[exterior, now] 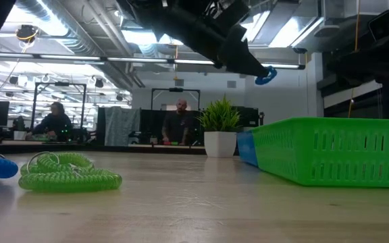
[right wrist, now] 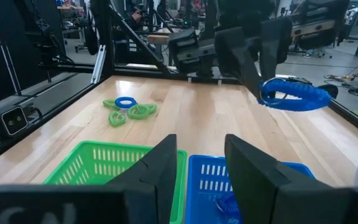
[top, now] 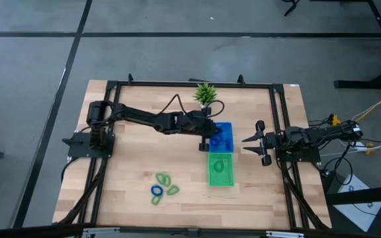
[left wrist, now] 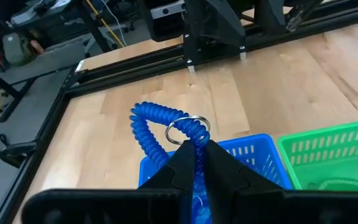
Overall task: Sort spring keychains
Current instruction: Put the blue spring keychain into the blue bin
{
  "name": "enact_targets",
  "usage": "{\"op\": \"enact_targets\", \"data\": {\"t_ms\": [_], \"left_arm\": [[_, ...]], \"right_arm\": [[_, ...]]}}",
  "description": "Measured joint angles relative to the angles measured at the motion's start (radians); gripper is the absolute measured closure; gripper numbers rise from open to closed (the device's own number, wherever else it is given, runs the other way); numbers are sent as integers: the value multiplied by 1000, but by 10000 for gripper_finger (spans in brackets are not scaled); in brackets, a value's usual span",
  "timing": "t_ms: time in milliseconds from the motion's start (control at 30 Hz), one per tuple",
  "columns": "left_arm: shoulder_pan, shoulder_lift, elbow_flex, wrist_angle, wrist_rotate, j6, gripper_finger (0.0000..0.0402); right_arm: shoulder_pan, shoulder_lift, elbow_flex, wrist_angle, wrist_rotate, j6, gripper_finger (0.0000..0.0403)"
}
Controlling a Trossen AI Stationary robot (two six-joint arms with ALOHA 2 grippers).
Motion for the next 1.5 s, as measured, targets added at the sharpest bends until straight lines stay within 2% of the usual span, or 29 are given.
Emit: {"op": "enact_targets", "data": {"t_ms": [467,700,1233,1500], "left_arm": [[-4,103,170,-195,-22,9,384],[-17,102,176,-201,-29,42,384],[-40,102,176,-234,-9,318,376],[-31,102,175,-261,-1,319,375]], "right_arm": [[0,0,0,0,0,0,267],[0,0,0,0,0,0,267],[0,0,0,0,0,0,267],[0,0,0,0,0,0,267]]}}
